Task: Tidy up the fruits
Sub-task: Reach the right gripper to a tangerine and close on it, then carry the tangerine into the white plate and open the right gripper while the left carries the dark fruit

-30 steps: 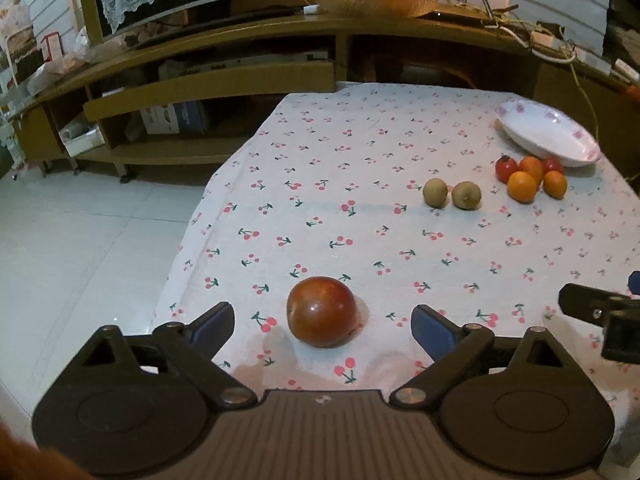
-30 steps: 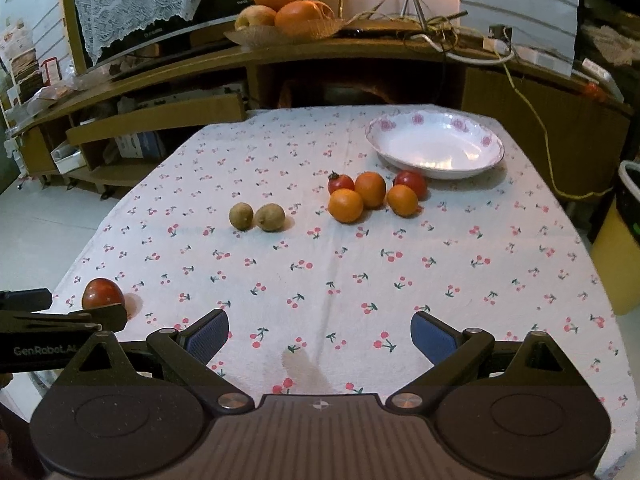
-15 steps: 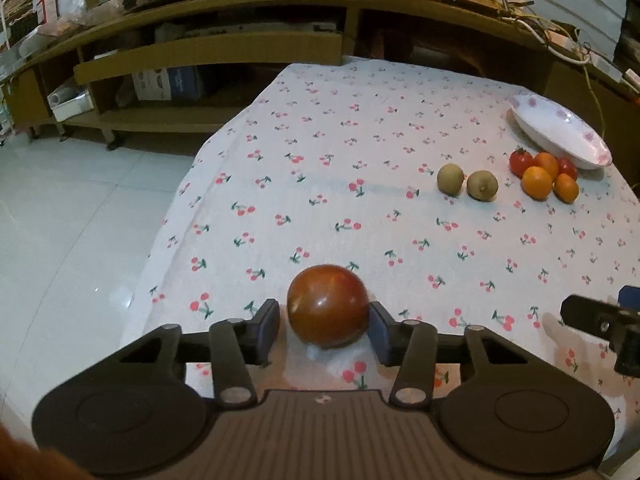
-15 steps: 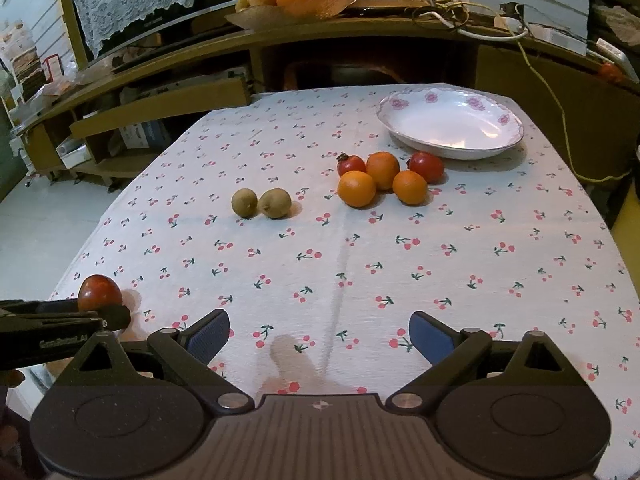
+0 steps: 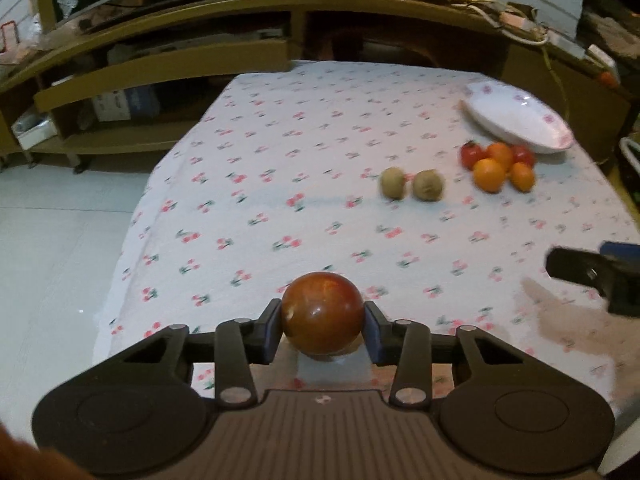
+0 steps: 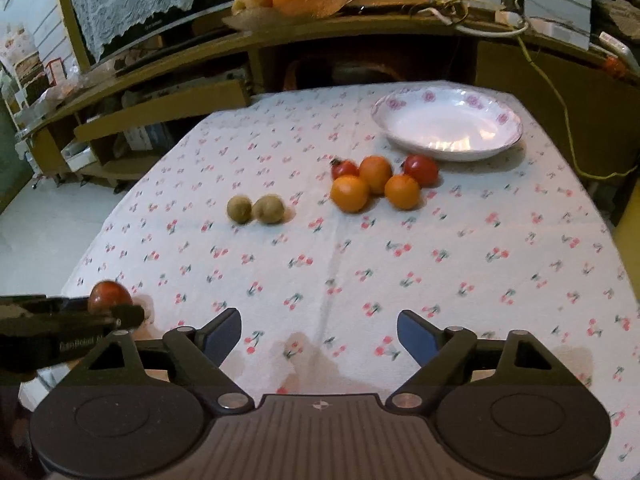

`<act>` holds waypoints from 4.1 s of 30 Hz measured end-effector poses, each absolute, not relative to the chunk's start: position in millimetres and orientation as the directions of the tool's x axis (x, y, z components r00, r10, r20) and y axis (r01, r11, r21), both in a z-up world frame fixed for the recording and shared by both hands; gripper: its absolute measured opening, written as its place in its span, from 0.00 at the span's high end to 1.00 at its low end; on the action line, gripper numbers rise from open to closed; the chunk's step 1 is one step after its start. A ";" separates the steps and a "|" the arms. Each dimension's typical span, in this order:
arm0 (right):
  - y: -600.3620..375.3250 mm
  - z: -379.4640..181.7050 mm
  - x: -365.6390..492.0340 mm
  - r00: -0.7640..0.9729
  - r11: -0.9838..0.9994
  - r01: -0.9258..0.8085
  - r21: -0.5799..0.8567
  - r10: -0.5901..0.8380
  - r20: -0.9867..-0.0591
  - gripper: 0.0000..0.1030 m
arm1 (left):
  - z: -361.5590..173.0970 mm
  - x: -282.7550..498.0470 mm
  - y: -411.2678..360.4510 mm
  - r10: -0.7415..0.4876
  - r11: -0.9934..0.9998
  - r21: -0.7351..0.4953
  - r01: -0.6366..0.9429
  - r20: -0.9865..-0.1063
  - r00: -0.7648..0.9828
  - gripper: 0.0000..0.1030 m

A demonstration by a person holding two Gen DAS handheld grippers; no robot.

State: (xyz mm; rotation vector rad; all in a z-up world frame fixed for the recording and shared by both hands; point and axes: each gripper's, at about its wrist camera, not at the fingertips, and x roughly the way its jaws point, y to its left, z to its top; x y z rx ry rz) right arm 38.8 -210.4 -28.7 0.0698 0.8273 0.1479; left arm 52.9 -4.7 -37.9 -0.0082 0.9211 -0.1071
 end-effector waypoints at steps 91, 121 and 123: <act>-214.1 -42.1 150.7 0.603 0.976 -0.219 -0.003 0.134 -0.786 0.70 | -47.9 127.6 -56.9 -0.381 0.900 -0.219 0.377 -0.816 0.435 0.55; -231.8 39.2 31.9 0.698 0.992 0.066 -0.111 -0.125 -0.705 0.70 | -21.6 112.6 -67.4 -0.411 0.888 -0.217 0.406 -0.772 0.485 0.55; -234.3 41.8 27.8 0.699 0.990 0.083 -0.113 -0.139 -0.702 0.70 | -17.6 112.7 -70.4 -0.418 0.884 -0.217 0.415 -0.764 0.492 0.55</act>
